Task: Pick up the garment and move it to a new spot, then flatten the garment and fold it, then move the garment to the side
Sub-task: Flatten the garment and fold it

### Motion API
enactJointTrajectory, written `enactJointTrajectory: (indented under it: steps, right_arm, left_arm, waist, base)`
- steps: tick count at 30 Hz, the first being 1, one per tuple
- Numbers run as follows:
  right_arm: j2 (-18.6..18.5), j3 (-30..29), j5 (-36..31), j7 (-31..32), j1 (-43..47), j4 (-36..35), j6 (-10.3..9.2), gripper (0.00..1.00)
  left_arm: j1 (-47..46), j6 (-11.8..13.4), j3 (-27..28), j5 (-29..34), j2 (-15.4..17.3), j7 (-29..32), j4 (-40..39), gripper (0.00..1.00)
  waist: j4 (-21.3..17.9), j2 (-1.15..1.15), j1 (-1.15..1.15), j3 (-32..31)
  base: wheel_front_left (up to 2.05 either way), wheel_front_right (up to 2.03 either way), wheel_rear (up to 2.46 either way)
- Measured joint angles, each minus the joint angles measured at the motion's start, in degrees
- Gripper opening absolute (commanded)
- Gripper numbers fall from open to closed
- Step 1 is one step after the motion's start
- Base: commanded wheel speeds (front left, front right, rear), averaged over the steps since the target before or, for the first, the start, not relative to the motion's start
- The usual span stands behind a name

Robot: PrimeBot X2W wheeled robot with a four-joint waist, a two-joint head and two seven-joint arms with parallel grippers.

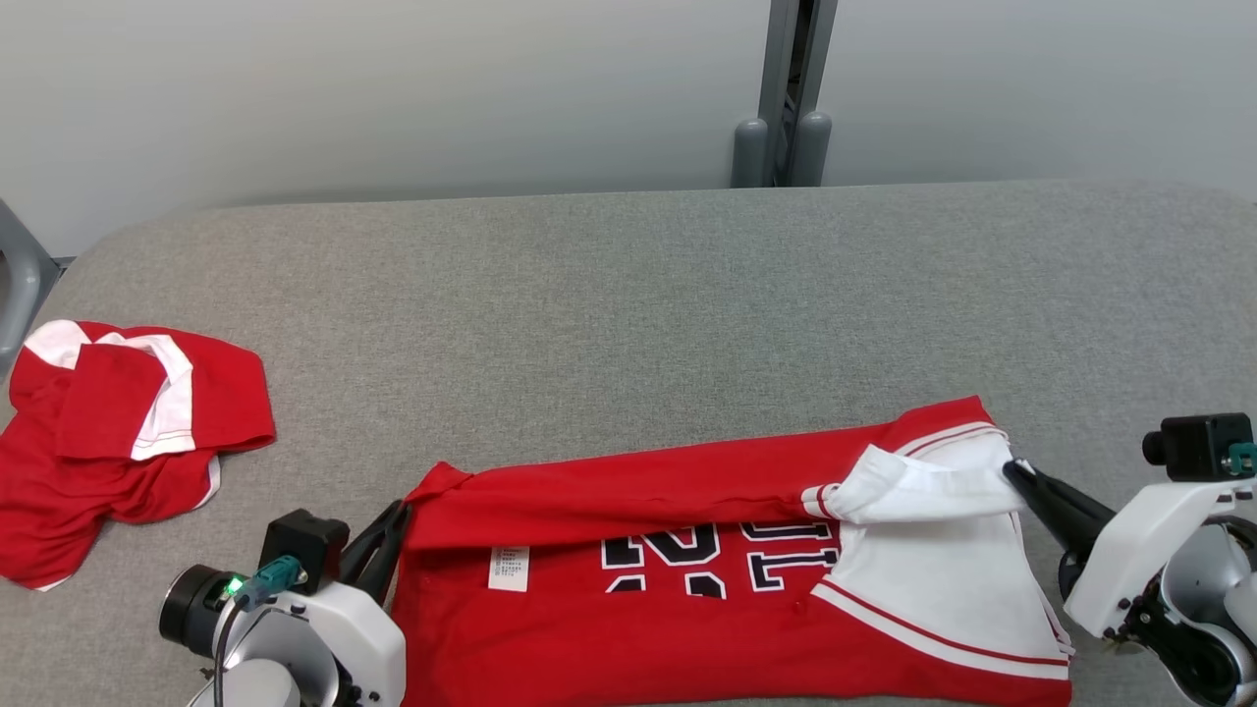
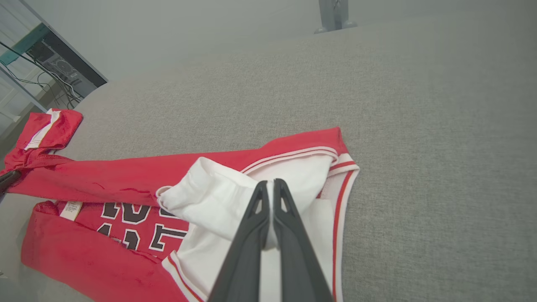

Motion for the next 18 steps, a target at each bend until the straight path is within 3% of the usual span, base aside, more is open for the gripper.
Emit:
enactJointTrajectory:
  steps: [7, 18]
  right_arm:
    - [-1.0, -3.1, 0.0, 6.2, 3.8, -5.2, 0.00, 0.00]
    - [-0.6, -9.7, -1.9, 15.7, 9.9, -10.6, 0.00, 0.00]
  left_arm:
    - [2.9, -0.5, -1.3, -0.2, 3.1, 4.4, -5.4, 0.00]
    - [6.4, 0.9, -2.1, -0.3, 5.9, 8.6, -12.2, 0.00]
  waist:
    - [-0.1, 0.00, 0.00, -0.1]
    - [0.4, 0.00, 0.00, -0.6]
  base:
    - [0.00, 0.00, 0.00]
    - [0.00, 0.00, 0.00]
